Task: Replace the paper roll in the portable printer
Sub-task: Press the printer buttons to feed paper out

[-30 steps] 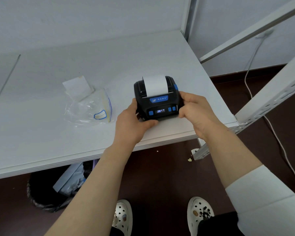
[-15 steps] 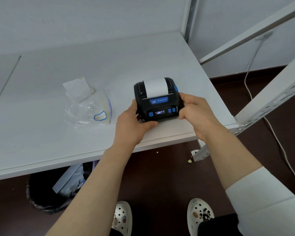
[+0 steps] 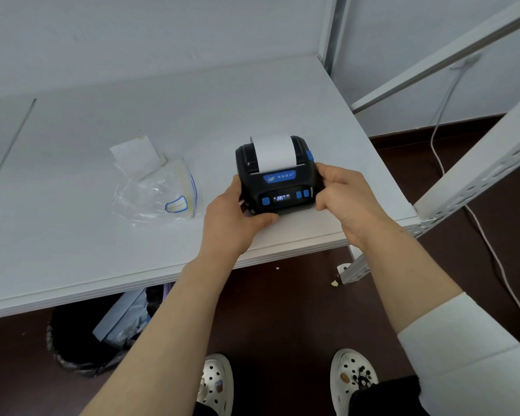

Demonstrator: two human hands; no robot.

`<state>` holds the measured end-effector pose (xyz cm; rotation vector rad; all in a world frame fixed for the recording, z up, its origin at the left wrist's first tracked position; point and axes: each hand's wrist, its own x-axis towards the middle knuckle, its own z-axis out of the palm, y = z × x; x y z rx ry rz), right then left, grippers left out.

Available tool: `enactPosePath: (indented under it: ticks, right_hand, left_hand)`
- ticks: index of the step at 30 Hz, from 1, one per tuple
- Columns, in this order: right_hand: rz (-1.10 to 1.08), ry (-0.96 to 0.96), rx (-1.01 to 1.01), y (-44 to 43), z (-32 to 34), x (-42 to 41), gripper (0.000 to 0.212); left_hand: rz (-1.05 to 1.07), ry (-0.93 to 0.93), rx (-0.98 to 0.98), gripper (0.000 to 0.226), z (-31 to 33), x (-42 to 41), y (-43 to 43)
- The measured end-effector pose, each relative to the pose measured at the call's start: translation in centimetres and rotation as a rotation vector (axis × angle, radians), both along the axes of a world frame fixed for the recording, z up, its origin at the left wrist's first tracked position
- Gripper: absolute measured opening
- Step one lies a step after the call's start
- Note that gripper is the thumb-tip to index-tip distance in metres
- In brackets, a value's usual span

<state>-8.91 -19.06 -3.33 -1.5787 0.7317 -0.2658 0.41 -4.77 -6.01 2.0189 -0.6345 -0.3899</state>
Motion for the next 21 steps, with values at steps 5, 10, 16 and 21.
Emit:
enactPosePath:
  ticks: [5,10,16,21]
  right_hand:
    - [-0.001,0.008,0.01,-0.07,-0.07,-0.01,0.062]
    - [-0.007,0.026,0.0,-0.09,-0.17,0.07,0.063]
    - [-0.004,0.035,0.002,0.02,0.03,0.01,0.064]
    - [-0.008,0.045,-0.005,0.05,0.1,0.06,0.065]
  left_hand:
    - [-0.006,-0.003,0.0,0.062,0.04,-0.05,0.03]
    - [-0.007,-0.01,0.007,0.061,0.22,-0.05,0.01]
    - [-0.007,-0.013,0.011,0.062,0.19,-0.05,0.06]
    - [-0.01,-0.005,0.01,0.062,0.21,-0.02,0.02]
